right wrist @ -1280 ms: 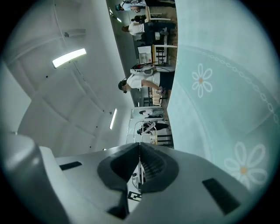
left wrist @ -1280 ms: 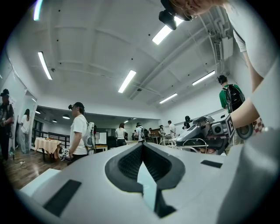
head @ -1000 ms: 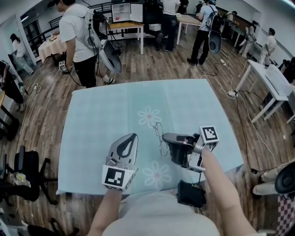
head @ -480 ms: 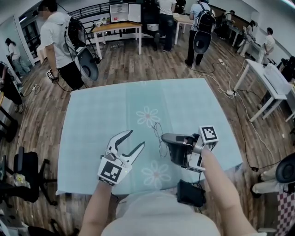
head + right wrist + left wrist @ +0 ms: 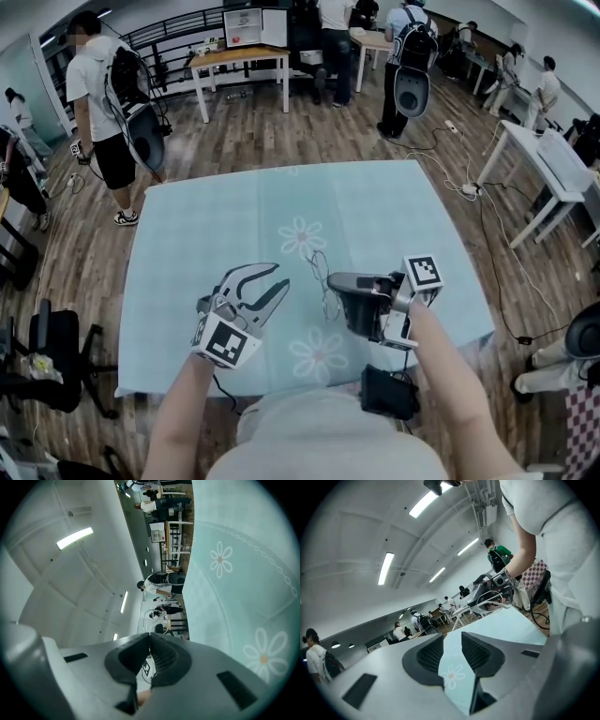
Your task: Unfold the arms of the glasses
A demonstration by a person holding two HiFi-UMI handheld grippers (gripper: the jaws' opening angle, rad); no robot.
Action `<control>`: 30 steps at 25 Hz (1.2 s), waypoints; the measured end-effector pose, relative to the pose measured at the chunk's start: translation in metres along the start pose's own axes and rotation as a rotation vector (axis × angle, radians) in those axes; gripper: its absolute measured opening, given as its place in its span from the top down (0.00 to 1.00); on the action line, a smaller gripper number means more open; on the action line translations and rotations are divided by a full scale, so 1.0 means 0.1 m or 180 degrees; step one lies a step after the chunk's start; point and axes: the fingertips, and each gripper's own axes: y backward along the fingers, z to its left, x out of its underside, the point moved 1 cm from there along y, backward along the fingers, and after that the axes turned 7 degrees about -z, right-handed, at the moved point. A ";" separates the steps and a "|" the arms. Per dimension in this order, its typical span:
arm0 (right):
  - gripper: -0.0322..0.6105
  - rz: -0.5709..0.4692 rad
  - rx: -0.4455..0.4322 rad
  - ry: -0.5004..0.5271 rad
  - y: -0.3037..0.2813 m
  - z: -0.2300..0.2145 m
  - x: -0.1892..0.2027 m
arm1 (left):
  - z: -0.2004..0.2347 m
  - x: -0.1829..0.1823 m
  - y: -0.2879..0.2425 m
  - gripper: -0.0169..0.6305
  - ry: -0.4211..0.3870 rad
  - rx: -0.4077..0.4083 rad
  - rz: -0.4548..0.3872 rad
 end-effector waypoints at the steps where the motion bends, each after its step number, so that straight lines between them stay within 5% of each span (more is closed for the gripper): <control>1: 0.93 0.0002 -0.0001 -0.0006 0.01 0.00 0.01 | 0.00 0.00 -0.02 0.78 -0.0065 0.0047 0.0013; 15: 0.93 0.0047 0.0007 -0.0040 0.01 -0.02 0.05 | -0.04 0.04 -0.31 0.80 -0.0758 0.0498 0.0184; 30: 0.93 0.0090 0.0013 -0.0074 -0.05 -0.05 0.12 | -0.15 0.08 -0.42 0.84 -0.0989 0.0731 0.0245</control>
